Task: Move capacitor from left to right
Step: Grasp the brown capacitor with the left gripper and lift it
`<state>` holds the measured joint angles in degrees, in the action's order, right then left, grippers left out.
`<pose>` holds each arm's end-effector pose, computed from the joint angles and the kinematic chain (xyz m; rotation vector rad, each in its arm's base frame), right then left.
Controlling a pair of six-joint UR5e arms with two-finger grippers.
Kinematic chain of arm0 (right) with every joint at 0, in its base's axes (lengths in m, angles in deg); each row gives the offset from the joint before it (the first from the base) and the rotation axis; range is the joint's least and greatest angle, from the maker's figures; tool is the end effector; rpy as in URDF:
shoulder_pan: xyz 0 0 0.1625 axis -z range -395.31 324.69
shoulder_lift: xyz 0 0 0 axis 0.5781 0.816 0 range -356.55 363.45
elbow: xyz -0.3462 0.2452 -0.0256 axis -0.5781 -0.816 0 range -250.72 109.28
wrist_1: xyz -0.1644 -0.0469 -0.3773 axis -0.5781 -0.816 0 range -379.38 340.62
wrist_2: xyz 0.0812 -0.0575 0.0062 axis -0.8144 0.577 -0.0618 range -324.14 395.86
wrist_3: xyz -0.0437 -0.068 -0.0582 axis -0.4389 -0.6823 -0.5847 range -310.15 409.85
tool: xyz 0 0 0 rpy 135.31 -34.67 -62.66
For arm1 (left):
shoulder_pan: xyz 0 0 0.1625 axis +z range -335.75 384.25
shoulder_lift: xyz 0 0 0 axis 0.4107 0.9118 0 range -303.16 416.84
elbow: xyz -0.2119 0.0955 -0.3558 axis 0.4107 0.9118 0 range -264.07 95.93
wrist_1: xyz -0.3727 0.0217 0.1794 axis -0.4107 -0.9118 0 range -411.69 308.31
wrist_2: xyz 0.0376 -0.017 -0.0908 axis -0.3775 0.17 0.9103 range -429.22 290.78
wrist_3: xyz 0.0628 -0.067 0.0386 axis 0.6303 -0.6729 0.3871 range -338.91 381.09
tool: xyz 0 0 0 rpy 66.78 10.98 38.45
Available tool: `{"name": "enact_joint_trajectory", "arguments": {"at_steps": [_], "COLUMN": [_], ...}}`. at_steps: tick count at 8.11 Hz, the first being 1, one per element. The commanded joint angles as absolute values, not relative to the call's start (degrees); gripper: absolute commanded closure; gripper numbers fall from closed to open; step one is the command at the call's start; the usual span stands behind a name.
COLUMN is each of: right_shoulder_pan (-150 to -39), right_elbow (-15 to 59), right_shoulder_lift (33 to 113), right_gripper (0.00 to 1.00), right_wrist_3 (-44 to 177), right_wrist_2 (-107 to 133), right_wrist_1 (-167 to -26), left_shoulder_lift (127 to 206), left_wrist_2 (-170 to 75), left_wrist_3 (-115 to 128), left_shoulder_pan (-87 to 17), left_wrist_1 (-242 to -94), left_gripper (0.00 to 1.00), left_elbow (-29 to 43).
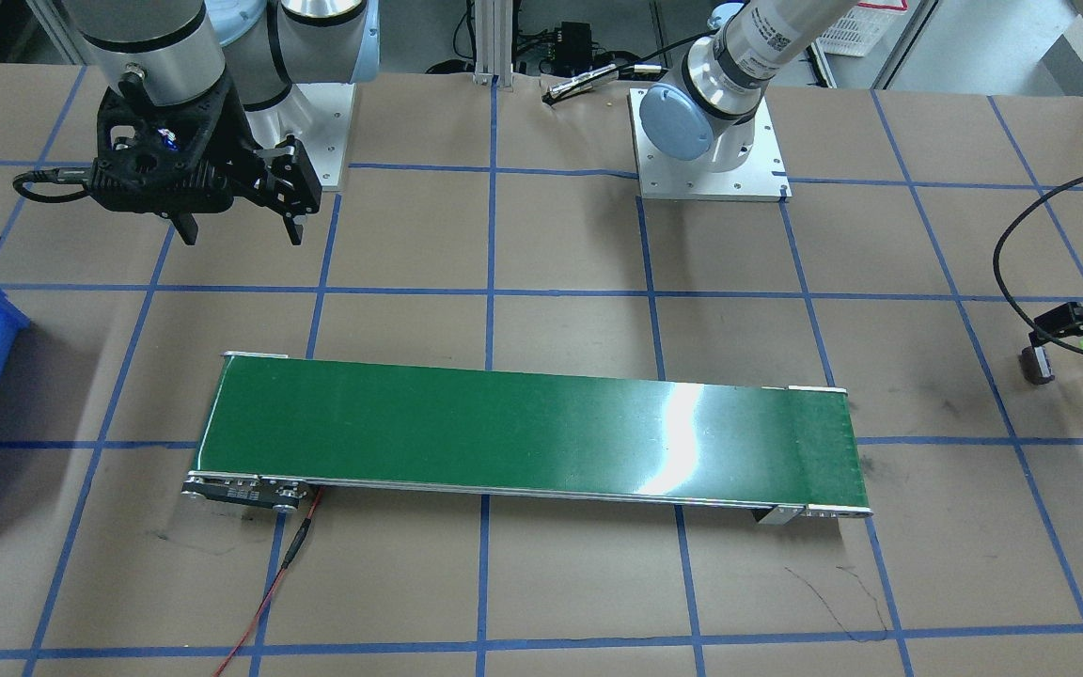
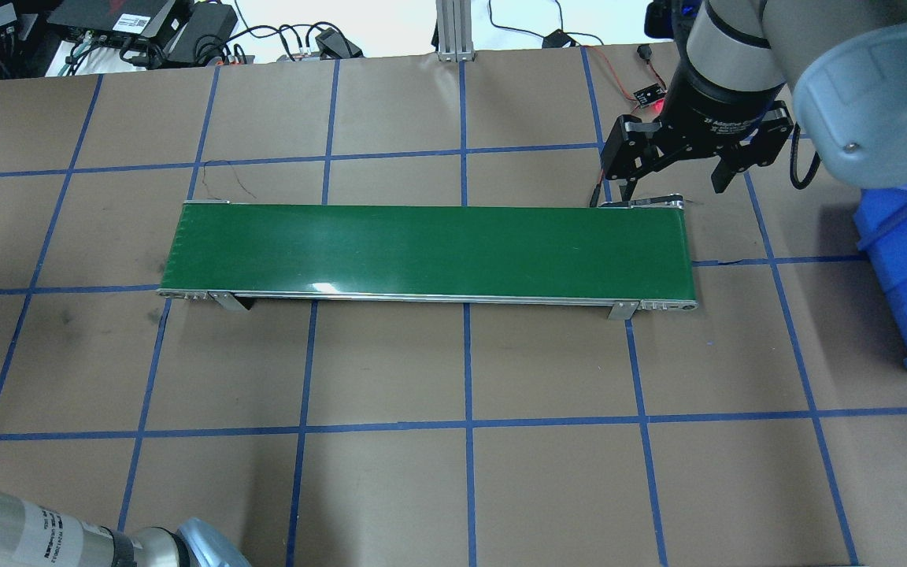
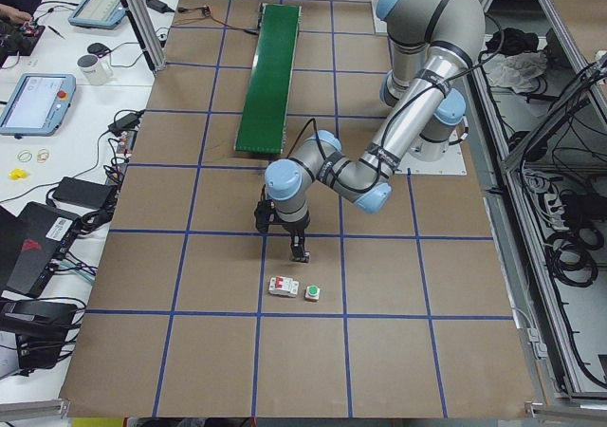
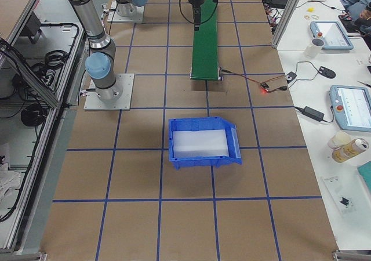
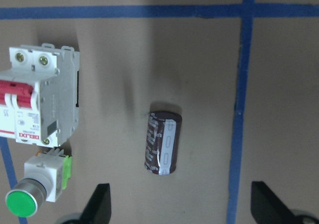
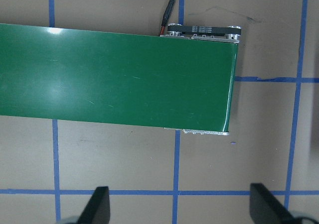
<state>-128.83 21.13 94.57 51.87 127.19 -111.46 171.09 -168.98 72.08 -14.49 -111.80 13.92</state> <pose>0.1605 -0.4770 0.4853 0.0402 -3.1191 0.0387 0.3966 -0.4674 0.2386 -0.0019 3.0571 0.2424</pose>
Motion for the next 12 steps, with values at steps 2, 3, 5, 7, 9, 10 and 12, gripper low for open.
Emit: {"name": "enact_joint_trajectory", "arguments": {"at_steps": [2, 3, 5, 7, 9, 10, 12], "right_shoulder_pan": [-128.83, -128.83, -128.83, -128.83, -128.83, -128.83, -128.83], "right_elbow": [21.13, 21.13, 21.13, 21.13, 21.13, 21.13, 21.13], "right_shoulder_lift": [94.6, 94.51, 94.6, 94.51, 94.51, 94.51, 94.51], "right_gripper": [0.0, 0.0, 0.0, 0.0, 0.0, 0.0, 0.0], "right_wrist_3": [51.87, 51.87, 51.87, 51.87, 51.87, 51.87, 51.87], "right_wrist_2": [127.18, 127.18, 127.18, 127.09, 127.09, 127.09, 127.09], "right_wrist_1": [-111.48, -111.57, -111.57, -112.18, -112.19, -112.19, -112.19], "left_shoulder_lift": [176.98, 178.21, 178.57, 178.14, 176.12, 174.2, 169.29], "left_wrist_2": [-170.3, -170.3, -170.47, -170.65, -170.74, -170.65, -169.95], "left_wrist_3": [73.91, 74.08, 74.35, 77.49, 80.3, 80.76, 80.06], "left_shoulder_pan": [-14.42, -14.42, -14.42, -14.42, -14.42, -14.42, -16.52], "left_wrist_1": [-109.43, -109.0, -108.64, -108.73, -109.43, -110.04, -114.42], "left_gripper": [0.0, 0.0, 0.45, 1.0, 1.0, 1.0, 1.0], "left_elbow": [13.92, 13.84, 13.84, 13.58, 13.31, 13.57, 13.31]}}
